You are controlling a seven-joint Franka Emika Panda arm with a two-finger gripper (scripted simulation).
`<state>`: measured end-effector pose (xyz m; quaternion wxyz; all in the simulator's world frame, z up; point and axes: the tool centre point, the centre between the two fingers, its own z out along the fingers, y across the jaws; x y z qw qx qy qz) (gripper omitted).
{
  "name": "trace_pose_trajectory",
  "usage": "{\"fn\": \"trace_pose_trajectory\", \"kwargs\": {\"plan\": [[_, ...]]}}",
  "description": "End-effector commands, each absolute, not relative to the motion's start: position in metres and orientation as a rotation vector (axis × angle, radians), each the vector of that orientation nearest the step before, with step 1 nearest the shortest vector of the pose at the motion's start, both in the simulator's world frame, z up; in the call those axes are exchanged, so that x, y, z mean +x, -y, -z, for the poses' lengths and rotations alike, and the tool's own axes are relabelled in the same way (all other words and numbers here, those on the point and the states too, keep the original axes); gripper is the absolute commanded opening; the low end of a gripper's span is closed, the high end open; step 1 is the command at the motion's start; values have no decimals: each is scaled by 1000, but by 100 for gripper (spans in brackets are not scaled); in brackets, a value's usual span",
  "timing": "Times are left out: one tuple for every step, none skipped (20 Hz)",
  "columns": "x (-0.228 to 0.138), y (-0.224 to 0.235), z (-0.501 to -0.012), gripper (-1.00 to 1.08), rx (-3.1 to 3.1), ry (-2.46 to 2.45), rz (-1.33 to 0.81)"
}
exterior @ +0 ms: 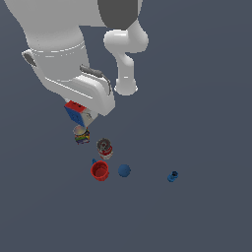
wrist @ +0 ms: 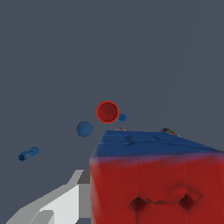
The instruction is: Pick up a designated object from a clutter of objects.
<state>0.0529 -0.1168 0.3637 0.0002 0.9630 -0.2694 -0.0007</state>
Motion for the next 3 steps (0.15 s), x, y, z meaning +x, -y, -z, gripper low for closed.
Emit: {"fn": "trace_pose_trajectory", "kwargs": {"plan": [[55, 118, -367, -100, 3026, 845, 0], [55, 118, -368, -100, 3026, 845, 0], [55, 119, -368, -100, 3025, 846, 0]]}}
